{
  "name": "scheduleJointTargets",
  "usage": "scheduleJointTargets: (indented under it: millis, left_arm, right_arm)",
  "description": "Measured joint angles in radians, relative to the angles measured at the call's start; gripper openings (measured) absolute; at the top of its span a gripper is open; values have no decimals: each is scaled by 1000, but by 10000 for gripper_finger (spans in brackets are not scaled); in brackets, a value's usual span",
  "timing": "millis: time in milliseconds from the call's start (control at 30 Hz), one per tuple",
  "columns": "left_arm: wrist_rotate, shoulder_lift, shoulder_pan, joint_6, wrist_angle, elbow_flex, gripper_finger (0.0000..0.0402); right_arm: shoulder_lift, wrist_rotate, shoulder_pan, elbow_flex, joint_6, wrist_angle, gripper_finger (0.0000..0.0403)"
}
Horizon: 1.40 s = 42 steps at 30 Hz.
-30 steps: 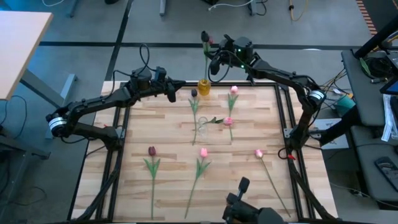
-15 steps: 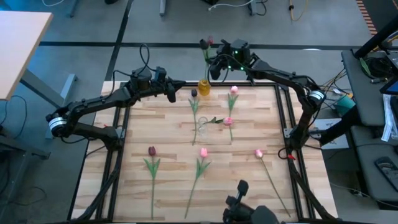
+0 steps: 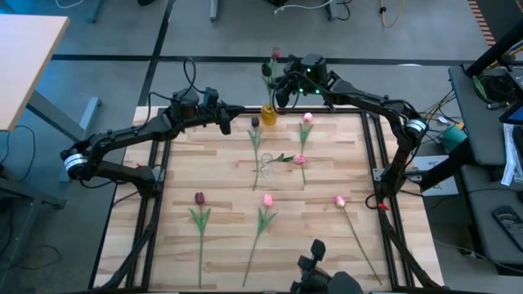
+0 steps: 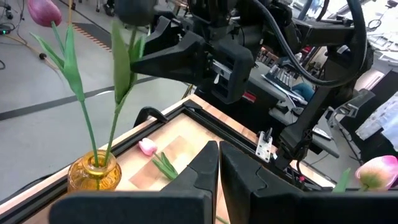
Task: Sort flowers into vase by color
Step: Put the bottom black flower into the yellow transparent vase, then put the pink flower into the transparent vase
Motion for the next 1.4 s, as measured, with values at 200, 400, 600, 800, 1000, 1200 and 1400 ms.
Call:
scheduleJointTargets:
  millis: [200,400,600,800,1000,1200,1400]
  left_arm:
    - [0,0,0,0,23,0,0]
    - [0,0,0,0,32,0,0]
    - [-1,0,-1,0,31,0,0]
    - [-1,0,-3,0,29,0,0]
    - [-2,0,-13,-2,28,0,0]
    - [-3,0,-28,-1,27,0,0]
    - [-3,0,-29,-1,28,0,0]
  right_arm:
    - [-7,7,2,0,29,-6,146]
    - [-9,44,2,43,70,-104,146]
    - [-25,51,4,116,53,-221,145]
    - [-92,53,5,135,64,-287,116]
    - [-183,56,22,131,55,-411,37]
    - [-270,107,47,14,96,-511,13]
    - [-394,139,77,-272,267,-491,12]
